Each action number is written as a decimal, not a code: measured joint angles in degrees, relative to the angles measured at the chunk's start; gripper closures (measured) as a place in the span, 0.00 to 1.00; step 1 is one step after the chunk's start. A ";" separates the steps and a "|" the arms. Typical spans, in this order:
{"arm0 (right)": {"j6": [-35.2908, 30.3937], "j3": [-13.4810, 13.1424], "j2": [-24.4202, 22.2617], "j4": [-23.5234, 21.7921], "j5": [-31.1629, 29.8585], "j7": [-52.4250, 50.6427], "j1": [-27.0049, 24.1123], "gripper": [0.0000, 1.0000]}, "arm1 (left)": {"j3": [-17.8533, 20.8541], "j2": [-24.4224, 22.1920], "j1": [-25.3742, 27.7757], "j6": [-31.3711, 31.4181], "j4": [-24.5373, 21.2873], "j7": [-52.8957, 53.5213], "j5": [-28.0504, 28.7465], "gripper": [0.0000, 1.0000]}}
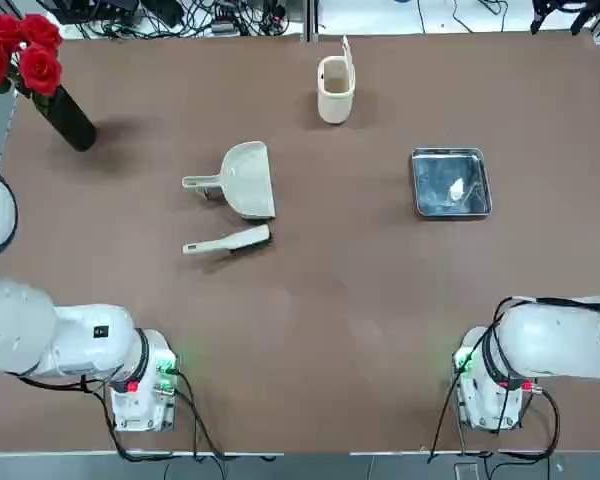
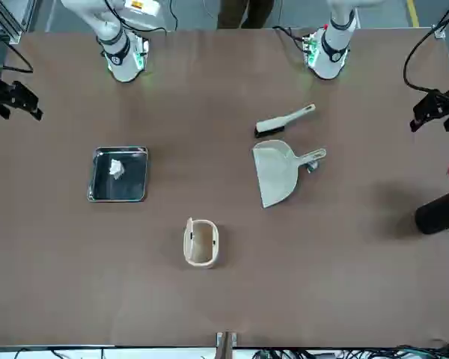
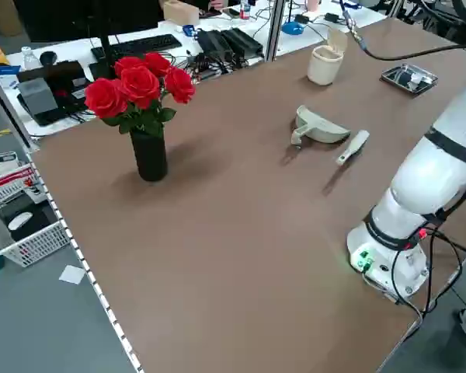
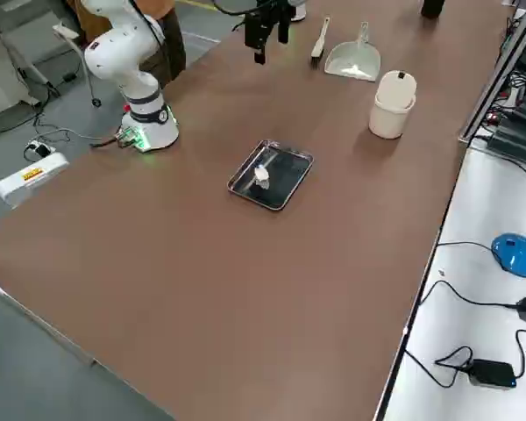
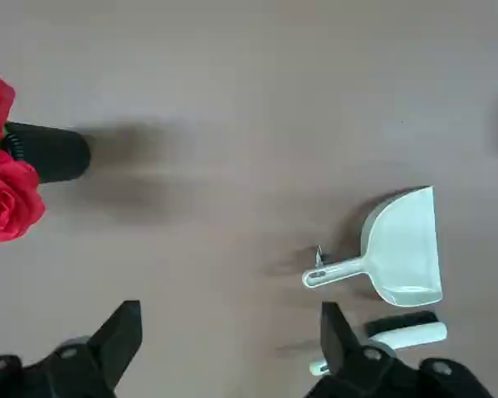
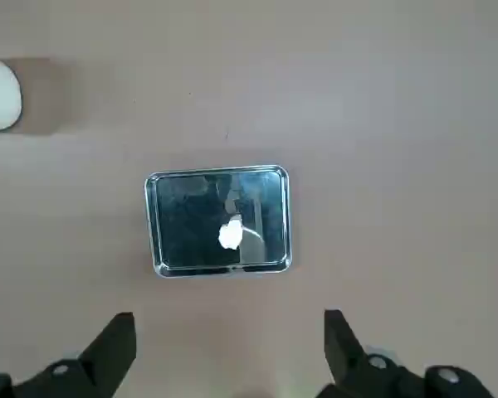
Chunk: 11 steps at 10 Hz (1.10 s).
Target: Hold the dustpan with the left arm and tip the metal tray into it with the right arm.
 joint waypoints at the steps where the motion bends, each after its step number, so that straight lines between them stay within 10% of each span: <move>1: 0.03 0.02 0.00 -0.08 0.00 0.00 0.00 0.00 | 0.00 0.00 0.00 0.00 0.06 0.00 0.00 0.04; 4: 1.79 -0.45 -0.04 -2.10 -0.25 0.02 -0.06 0.00 | -0.05 0.00 -0.05 0.00 0.21 0.00 0.00 0.02; 11: 26.76 -7.82 -1.86 -25.87 -0.28 -5.38 -0.14 0.00 | -0.42 0.10 -0.20 -0.13 1.02 21.95 -2.88 0.08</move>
